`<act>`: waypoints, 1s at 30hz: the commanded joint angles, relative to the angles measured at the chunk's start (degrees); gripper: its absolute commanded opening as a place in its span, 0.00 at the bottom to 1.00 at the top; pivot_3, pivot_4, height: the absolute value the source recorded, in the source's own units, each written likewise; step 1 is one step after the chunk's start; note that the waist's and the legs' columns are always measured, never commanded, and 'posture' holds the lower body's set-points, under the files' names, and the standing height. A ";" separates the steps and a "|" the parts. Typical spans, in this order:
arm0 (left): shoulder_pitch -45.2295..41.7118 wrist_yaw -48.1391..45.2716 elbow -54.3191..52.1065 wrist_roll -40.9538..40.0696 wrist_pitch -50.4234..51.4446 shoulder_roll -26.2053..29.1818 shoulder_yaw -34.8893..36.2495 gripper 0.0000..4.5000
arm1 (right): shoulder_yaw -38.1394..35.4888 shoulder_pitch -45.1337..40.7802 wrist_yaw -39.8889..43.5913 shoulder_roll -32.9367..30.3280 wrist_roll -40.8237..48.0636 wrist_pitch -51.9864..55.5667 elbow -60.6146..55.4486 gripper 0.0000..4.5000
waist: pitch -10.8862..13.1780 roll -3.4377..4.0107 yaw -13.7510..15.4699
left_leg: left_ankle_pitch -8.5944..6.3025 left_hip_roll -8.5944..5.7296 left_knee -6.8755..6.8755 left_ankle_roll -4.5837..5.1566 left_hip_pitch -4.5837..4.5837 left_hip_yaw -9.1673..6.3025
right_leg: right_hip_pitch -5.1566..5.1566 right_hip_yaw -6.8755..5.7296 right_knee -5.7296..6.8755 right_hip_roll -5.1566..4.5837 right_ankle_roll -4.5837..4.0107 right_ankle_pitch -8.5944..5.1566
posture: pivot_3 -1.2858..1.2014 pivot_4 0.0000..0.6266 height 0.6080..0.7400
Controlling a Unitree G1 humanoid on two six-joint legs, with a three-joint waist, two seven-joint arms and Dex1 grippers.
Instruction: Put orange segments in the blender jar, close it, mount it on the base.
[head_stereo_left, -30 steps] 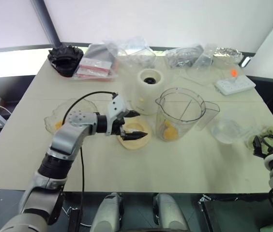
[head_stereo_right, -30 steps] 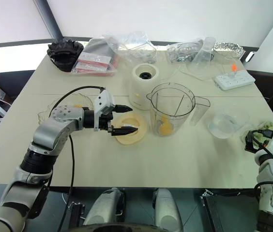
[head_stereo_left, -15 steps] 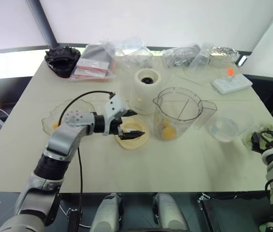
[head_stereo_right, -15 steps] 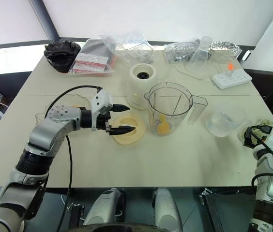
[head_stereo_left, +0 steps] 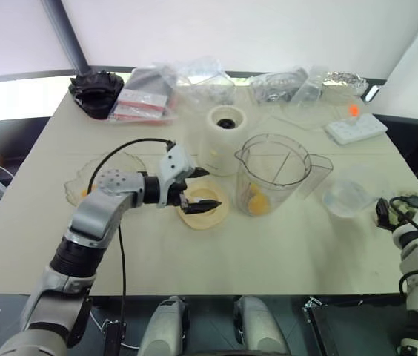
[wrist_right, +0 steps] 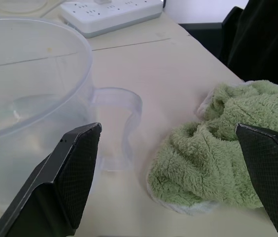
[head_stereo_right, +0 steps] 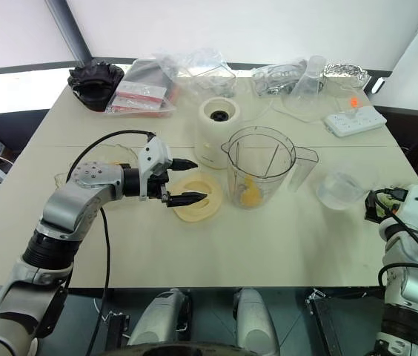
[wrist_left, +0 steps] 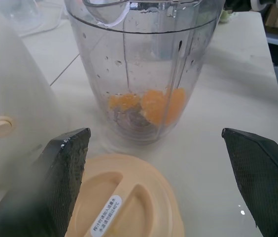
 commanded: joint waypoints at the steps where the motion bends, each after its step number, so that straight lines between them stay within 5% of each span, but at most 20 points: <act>1: -0.96 -0.09 -1.52 -0.33 -1.35 0.55 -0.25 0.99 | -0.28 -1.88 0.08 -0.50 -0.67 -2.11 0.97 1.00 | 0.00 0.00 -0.04 | 0.00 0.00 0.00 0.00 0.00 0.00 | 0.00 0.00 0.00 0.00 0.00 0.00 | 0.52 0.24 1.00; 20: -0.70 0.64 -2.98 -0.03 -1.59 2.14 -0.67 0.99 | 0.88 -9.88 2.30 -3.30 -3.57 -10.15 17.50 1.00 | 0.01 0.02 -0.22 | 0.00 -0.02 -0.01 0.00 0.00 0.03 | 0.00 0.01 0.00 0.02 0.00 0.00 | 0.52 0.24 1.00; 23: -0.69 0.77 -3.06 0.01 -1.66 2.22 -0.80 1.00 | 1.03 -10.39 2.33 -3.19 -3.77 -10.80 18.35 0.81 | 0.01 0.02 -0.21 | 0.00 -0.02 -0.01 0.00 0.00 0.02 | 0.00 0.01 0.00 0.02 0.00 0.00 | 0.52 0.24 1.00; 29: -0.54 1.17 -3.32 -0.05 -1.80 2.29 -1.12 1.00 | 1.52 -10.82 2.00 -2.97 -3.63 -11.26 18.90 0.13 | 0.03 0.04 0.25 | 0.00 -0.01 -0.01 0.00 -0.02 0.01 | 0.00 0.01 -0.02 0.01 0.00 0.00 | 0.52 0.24 1.00; 30: -0.45 1.25 -3.43 -0.10 -1.81 2.32 -1.19 1.00 | 1.52 -10.86 1.80 -2.93 -3.59 -11.21 18.92 0.13 | 0.03 0.04 0.21 | 0.00 -0.02 -0.01 0.00 -0.03 0.01 | 0.00 0.02 -0.03 0.00 0.01 0.00 | 0.52 0.24 1.00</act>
